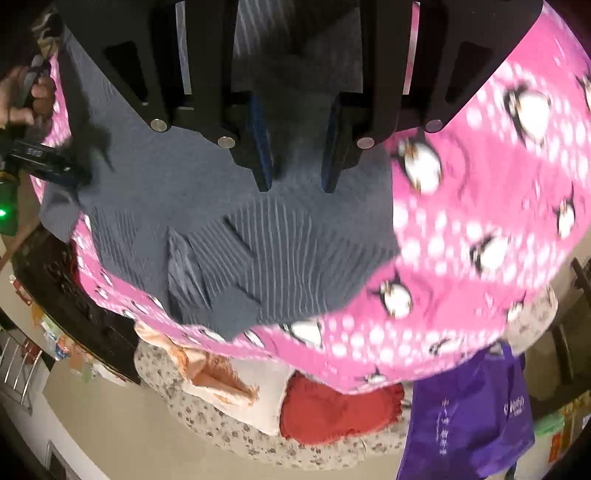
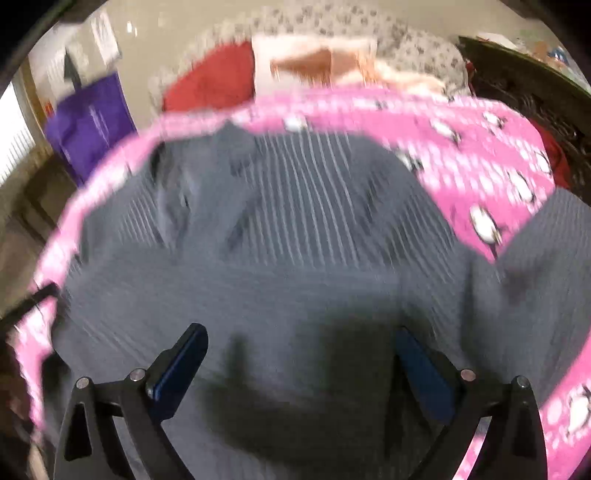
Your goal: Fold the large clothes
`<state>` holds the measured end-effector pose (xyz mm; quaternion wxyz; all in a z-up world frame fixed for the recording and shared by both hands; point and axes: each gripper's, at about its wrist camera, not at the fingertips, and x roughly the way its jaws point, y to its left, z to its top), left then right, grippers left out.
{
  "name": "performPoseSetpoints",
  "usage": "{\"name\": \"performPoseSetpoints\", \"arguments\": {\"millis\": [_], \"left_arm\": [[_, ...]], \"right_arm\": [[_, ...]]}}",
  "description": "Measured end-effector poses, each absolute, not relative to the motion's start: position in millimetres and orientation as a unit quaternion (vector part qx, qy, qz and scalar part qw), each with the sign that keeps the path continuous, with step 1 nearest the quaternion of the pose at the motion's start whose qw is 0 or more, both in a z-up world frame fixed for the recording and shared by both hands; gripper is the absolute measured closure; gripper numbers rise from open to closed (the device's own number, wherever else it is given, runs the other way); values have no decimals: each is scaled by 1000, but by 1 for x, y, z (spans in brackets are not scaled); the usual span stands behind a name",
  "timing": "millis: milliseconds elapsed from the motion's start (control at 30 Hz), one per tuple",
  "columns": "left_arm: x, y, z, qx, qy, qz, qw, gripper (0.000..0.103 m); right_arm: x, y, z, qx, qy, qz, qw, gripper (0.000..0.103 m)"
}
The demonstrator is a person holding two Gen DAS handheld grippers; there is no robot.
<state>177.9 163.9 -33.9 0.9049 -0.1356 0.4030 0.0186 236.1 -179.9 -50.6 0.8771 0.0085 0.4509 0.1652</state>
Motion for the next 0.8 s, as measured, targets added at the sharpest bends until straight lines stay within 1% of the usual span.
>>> {"name": "performPoseSetpoints", "arguments": {"millis": [33,67,133,167,233,300,400,433,467,533,633,700,767,800], "left_arm": [[186,166,-37,-137,408,28,902,76],[200,169,-49,-134,432,50,890,76],[218,173,-80,-125,480,76,865,75],[220,173,-83,-129,470,76,870,74],[219,171,-79,-123,465,83,873,74],[213,171,-70,-138,456,84,875,74],[193,165,-45,-147,419,73,893,74],[186,162,-39,-148,408,69,898,73],[178,157,-33,-149,396,64,904,69],[166,148,-31,-148,389,48,908,69],[156,129,-40,-127,397,36,908,69],[142,124,-50,-119,401,31,908,69],[133,117,-58,-113,401,32,908,69],[129,115,-64,-110,399,30,910,69]], "right_arm": [[242,-173,-50,9,451,166,877,1],[245,-166,-55,8,456,172,873,1],[257,-157,-81,-12,488,177,855,1],[260,-159,-97,-29,502,170,848,0],[252,-157,-97,-53,473,168,863,0],[242,-154,-87,-69,470,164,865,1],[217,-172,-56,-55,422,167,890,1],[207,-184,-42,-51,400,166,900,1],[200,-195,-32,-52,384,159,908,1],[193,-226,-13,-62,358,125,923,1],[205,-286,5,-64,348,67,933,1],[235,-344,14,-42,363,17,931,1],[252,-413,17,20,370,-18,929,1],[262,-442,17,55,374,-27,925,6]]}}
